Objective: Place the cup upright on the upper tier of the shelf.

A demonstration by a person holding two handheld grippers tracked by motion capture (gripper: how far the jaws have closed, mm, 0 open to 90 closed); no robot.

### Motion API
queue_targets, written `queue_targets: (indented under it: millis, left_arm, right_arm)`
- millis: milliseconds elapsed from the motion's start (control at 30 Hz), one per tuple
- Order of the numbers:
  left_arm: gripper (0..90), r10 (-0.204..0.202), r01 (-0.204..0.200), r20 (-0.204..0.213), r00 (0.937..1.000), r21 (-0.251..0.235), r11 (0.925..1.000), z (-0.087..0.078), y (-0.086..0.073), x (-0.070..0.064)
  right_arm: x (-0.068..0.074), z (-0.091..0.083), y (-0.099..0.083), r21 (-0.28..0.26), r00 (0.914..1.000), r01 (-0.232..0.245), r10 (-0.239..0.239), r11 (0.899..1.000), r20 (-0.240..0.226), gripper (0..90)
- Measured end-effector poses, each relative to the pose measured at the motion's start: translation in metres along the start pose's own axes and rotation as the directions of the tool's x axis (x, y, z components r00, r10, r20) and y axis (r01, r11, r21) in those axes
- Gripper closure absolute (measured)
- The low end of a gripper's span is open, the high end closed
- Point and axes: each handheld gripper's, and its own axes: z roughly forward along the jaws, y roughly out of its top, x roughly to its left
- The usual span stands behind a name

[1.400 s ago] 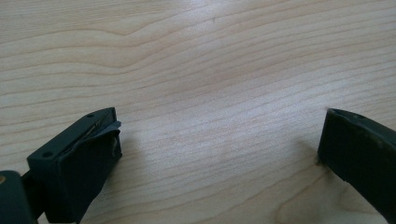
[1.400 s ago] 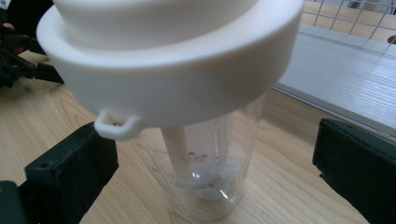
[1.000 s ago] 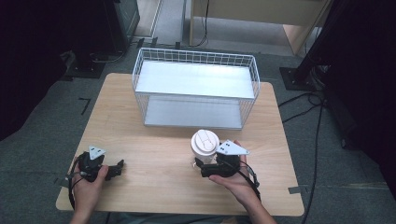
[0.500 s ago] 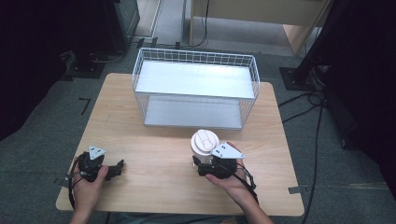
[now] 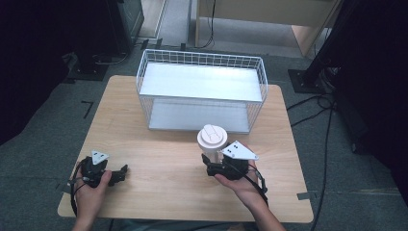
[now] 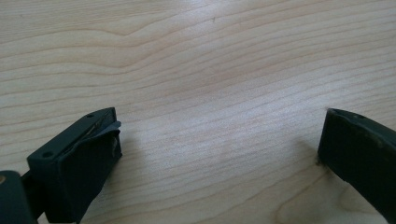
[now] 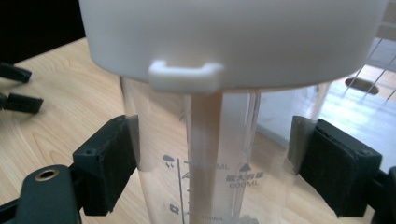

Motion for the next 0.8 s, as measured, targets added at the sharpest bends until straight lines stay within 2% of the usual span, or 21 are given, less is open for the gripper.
queue_targets:
  millis: [533,800]
  left_arm:
    - [0.0,0.003,-0.003,-0.001,1.0000,0.001,1.0000,0.000,0.000,0.000]
    - [0.0,0.003,-0.003,-0.001,1.0000,0.001,1.0000,0.000,0.000,0.000]
  right_arm:
    - [0.000,-0.013,0.036,-0.072,1.0000,-0.002,0.002,0.997,0.008,16.2]
    - [-0.002,-0.020,0.056,-0.128,0.9999,-0.005,0.007,0.992,0.016,16.2]
